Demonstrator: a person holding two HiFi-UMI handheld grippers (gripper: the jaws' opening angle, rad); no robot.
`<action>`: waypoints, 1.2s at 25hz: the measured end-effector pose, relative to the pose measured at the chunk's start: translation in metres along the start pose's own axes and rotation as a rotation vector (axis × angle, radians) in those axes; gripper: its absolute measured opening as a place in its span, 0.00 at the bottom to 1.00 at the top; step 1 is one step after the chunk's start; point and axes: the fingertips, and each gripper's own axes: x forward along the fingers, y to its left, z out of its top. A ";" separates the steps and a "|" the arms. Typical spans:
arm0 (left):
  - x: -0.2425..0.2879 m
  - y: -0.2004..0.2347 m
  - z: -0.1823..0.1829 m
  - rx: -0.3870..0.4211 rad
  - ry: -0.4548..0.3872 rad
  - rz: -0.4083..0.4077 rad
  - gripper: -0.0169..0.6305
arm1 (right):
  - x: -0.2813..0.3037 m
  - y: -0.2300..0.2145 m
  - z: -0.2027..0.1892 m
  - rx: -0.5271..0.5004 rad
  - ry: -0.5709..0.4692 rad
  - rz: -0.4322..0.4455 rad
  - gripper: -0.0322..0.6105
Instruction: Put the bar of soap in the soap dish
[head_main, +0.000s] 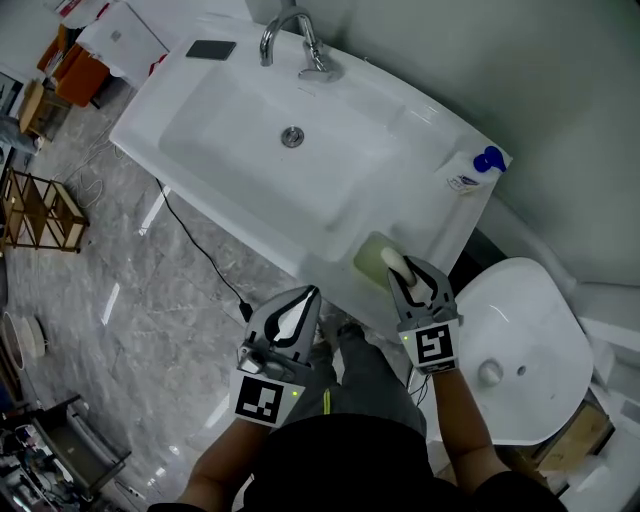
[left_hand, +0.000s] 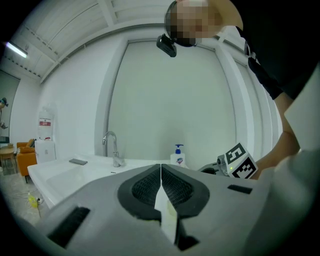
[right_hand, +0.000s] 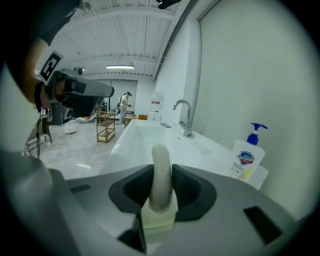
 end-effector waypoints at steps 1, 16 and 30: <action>0.000 0.001 -0.004 -0.004 0.008 0.004 0.06 | 0.004 0.002 -0.003 -0.001 0.004 0.006 0.24; 0.004 0.018 -0.020 -0.011 0.014 0.058 0.06 | 0.032 0.003 -0.032 -0.226 0.095 0.017 0.24; 0.003 0.017 -0.029 -0.027 0.021 0.071 0.06 | 0.048 0.011 -0.060 -0.379 0.241 0.098 0.24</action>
